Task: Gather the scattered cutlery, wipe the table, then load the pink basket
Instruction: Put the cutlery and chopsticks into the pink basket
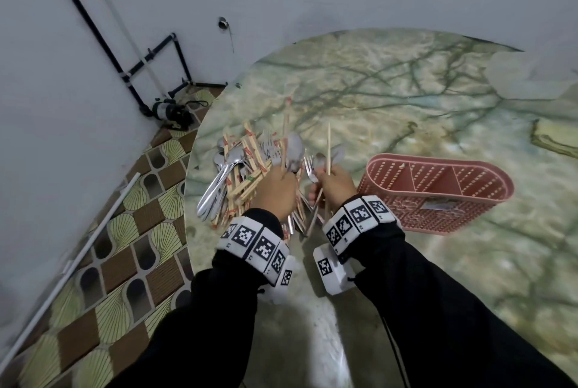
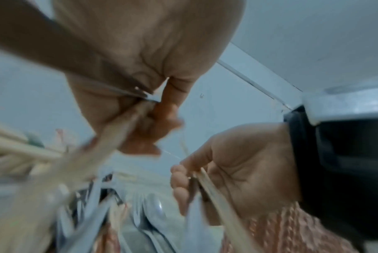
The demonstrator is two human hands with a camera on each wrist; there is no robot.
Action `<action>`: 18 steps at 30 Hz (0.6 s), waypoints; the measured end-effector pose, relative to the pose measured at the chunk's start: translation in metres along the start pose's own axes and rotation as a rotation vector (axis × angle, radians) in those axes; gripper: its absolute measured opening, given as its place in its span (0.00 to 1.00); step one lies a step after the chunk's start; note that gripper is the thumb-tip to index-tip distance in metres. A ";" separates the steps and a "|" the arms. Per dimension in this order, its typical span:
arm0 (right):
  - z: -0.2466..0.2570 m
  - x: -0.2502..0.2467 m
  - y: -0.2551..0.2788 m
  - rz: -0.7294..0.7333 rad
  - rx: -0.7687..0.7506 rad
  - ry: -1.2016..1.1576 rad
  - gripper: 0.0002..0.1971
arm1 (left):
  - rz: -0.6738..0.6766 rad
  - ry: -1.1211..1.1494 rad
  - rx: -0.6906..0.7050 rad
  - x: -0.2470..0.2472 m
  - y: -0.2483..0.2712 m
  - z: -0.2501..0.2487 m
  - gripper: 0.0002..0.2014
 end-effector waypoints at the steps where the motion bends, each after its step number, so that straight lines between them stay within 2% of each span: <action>1: 0.004 0.003 0.003 -0.002 -0.036 0.011 0.10 | -0.048 0.010 0.021 -0.008 -0.002 -0.001 0.08; 3: 0.013 0.010 0.006 -0.026 -0.112 0.108 0.07 | -0.158 -0.035 0.067 -0.028 -0.011 0.001 0.09; 5: 0.020 0.021 0.005 -0.034 -0.156 0.204 0.09 | -0.245 -0.202 0.088 -0.049 -0.022 0.006 0.09; 7: 0.025 0.036 0.006 -0.021 -0.183 0.271 0.09 | -0.273 -0.365 0.068 -0.066 -0.033 0.015 0.09; 12: 0.029 0.075 -0.003 -0.072 -0.251 0.466 0.03 | -0.064 -0.470 -0.006 -0.068 -0.048 0.034 0.05; 15: 0.026 0.089 -0.016 -0.115 -0.263 0.579 0.01 | -0.012 -0.486 -0.008 -0.066 -0.052 0.037 0.05; 18: 0.025 0.088 -0.026 -0.172 -0.227 0.694 0.10 | 0.060 -0.464 -0.036 -0.062 -0.053 0.042 0.05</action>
Point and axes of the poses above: each hand's wrist, its own y-axis away from the middle knuckle, its own x-axis out of the palm, z = x × y, the point moved 4 cm from there along -y, towards the middle knuckle, and after that the axes turned 14 degrees about x, right-handed, at the moved point
